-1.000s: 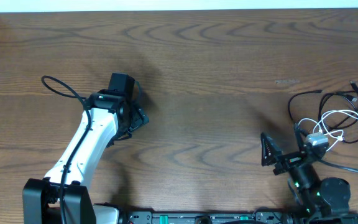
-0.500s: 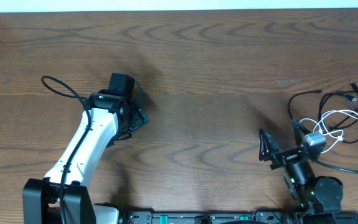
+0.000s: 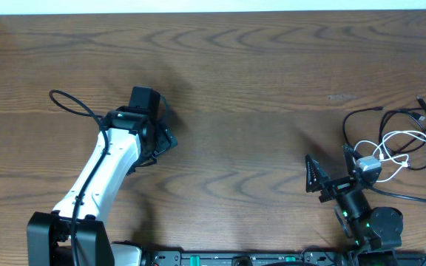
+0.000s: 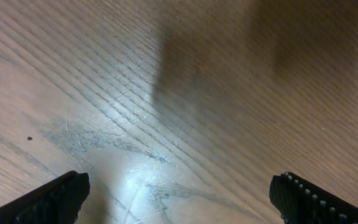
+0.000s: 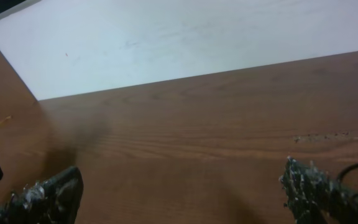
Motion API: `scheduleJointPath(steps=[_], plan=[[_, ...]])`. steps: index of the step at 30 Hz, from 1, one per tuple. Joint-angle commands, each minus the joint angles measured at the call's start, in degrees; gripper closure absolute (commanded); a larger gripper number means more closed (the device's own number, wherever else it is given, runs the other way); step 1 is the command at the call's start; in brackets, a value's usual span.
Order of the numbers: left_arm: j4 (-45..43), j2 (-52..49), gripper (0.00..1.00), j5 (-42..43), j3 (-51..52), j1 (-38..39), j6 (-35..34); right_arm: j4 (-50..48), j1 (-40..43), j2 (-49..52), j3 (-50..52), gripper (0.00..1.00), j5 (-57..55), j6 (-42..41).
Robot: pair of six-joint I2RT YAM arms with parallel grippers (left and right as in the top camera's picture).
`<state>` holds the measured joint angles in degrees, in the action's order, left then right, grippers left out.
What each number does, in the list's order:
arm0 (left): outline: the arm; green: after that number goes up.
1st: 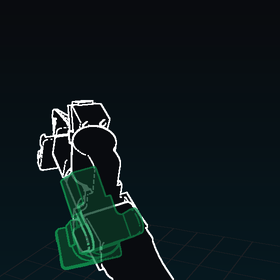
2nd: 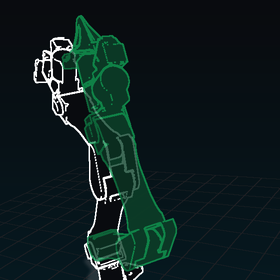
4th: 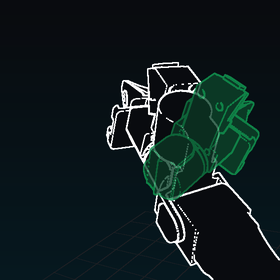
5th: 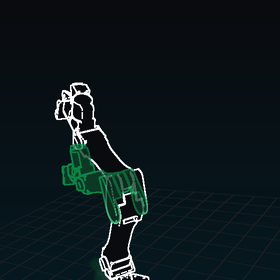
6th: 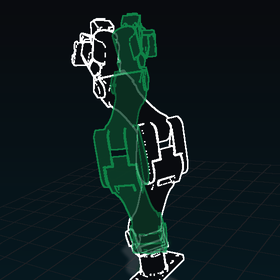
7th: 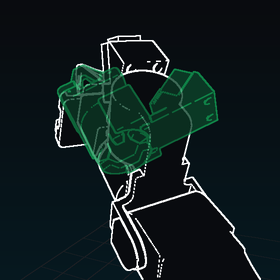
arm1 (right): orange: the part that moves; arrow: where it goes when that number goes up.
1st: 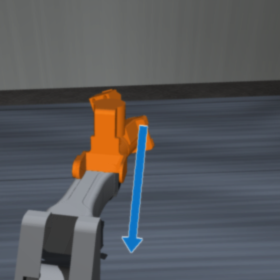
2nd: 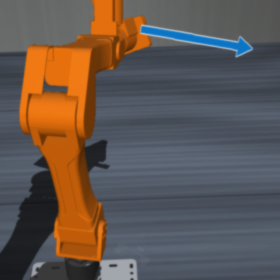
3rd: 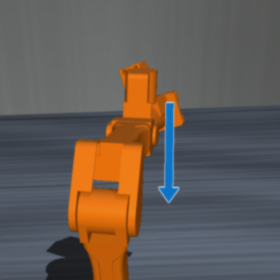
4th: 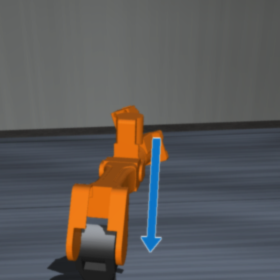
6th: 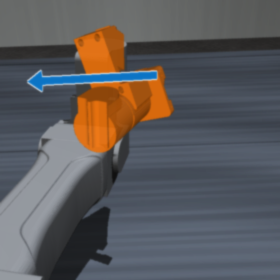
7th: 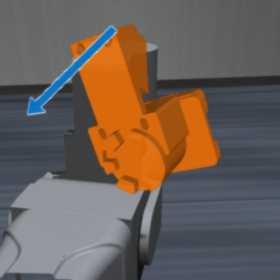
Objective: Untangle cables
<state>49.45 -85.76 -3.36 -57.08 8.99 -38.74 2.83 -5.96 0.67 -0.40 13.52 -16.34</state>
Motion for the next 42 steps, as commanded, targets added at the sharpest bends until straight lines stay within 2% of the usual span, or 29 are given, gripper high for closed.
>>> scheduleJointPath(steps=[1,26,42], plan=[[0.20,0.04,0.02,-0.79,-0.24,-0.24,0.55,0.20,0.31,-0.42,0.11,0.01,0.17,-0.35],[0.20,0.04,0.02,-0.76,-0.24,-0.24,0.55,-0.09,0.50,-0.39,0.11,0.01,0.17,-0.35],[0.20,0.04,0.02,-0.79,-0.24,-0.24,0.55,0.20,7.58,-0.39,0.11,0.01,0.17,2.25]])
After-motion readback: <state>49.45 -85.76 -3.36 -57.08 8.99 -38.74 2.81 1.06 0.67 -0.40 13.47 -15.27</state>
